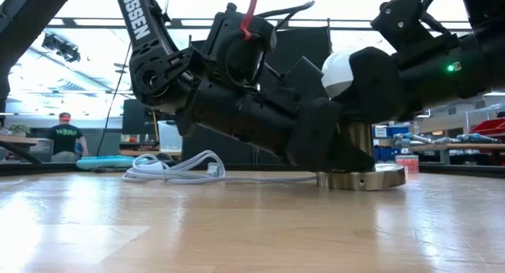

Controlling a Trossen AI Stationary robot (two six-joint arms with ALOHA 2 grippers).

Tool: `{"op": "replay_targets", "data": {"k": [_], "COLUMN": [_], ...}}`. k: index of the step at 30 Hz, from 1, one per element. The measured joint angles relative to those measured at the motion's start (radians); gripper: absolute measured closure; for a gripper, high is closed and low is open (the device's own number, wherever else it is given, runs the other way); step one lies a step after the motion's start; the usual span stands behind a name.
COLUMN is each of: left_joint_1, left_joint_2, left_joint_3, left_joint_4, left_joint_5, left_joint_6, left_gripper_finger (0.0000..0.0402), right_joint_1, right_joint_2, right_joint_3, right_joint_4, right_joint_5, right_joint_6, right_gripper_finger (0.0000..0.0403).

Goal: Screw lightbulb
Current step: Remove the lightbulb from the lamp

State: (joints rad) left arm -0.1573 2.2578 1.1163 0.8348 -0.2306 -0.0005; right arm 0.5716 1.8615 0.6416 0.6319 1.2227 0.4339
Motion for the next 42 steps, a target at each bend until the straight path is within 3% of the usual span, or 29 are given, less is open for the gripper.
{"op": "replay_targets", "data": {"k": [8,16,23,32,35,42], "left_joint_1": [-0.001,-0.003,-0.003,-0.003,-0.003,-0.002], "left_joint_2": [0.000,0.001,0.001,0.001,0.001,0.001], "left_joint_3": [-0.001,-0.001,-0.001,-0.001,0.000,0.000], "left_joint_4": [0.001,0.001,0.010,0.016,0.017,0.018], "left_joint_5": [0.028,0.062,0.070,0.095,0.095,0.095], "left_joint_6": [0.006,0.006,0.037,0.063,0.072,0.067], "left_gripper_finger": [0.0208,0.0208,0.0208,0.0208,0.0208,0.0208], "right_joint_1": [-0.001,-0.088,-0.194,-0.341,-0.369,-0.381], "right_joint_2": [-0.001,-0.001,0.000,0.002,0.002,0.003], "right_joint_3": [-0.112,-0.283,-0.322,-0.324,-0.324,-0.324], "right_joint_4": [0.313,0.675,0.764,0.774,0.774,0.776], "right_joint_5": [-0.167,-0.589,-0.910,-1.336,-1.402,-1.382], "right_joint_6": [-0.208,-0.371,-0.467,-0.460,-0.459,-0.360], "right_gripper_finger": [0.0229,0.0230,0.0230,0.0231,0.0232,0.0222]}}
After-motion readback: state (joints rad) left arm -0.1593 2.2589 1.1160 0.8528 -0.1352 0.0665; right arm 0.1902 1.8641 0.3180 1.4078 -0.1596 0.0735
